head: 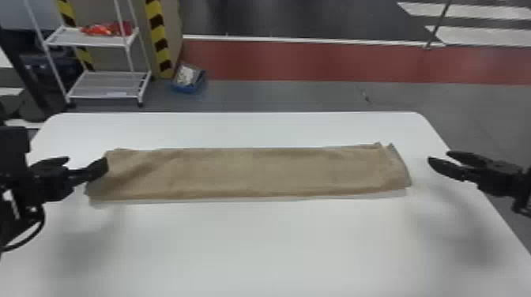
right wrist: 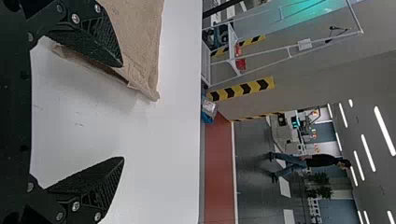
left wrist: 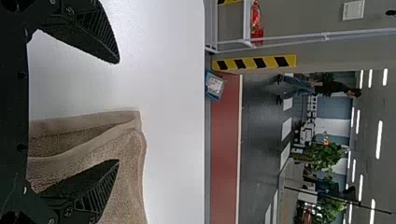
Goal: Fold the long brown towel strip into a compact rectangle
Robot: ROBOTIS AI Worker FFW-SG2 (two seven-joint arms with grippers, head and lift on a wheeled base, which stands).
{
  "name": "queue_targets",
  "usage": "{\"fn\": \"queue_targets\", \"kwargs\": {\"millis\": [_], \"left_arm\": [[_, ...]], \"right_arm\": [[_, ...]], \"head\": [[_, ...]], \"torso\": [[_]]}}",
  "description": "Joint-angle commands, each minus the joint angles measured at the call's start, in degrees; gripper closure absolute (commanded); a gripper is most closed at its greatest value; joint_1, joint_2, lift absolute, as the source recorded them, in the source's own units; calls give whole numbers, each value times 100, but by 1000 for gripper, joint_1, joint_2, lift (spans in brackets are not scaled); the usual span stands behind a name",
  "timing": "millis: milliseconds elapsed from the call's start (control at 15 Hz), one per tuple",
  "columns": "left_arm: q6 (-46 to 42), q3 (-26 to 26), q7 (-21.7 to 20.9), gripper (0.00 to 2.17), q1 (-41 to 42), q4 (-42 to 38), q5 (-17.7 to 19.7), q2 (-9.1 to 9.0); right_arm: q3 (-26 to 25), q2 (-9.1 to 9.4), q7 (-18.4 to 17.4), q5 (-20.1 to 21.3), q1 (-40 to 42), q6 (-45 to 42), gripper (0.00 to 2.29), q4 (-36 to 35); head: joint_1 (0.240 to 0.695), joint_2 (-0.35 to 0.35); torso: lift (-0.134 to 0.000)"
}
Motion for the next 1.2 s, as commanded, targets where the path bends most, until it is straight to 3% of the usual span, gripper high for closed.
{"fn": "queue_targets", "kwargs": {"millis": [0,1133], "left_arm": [[-7,-4,0,140,-2,7,0,-7],[134,-31,-9,140,59,-134,0,-7]], "right_arm": [[-18,-4,-22,-3,0,-62,194,1],[-71,13,-154,50,26,-185,215,-34]], "head": [[695,-63],[695,-75]], "torso": [[-128],[-128]]}}
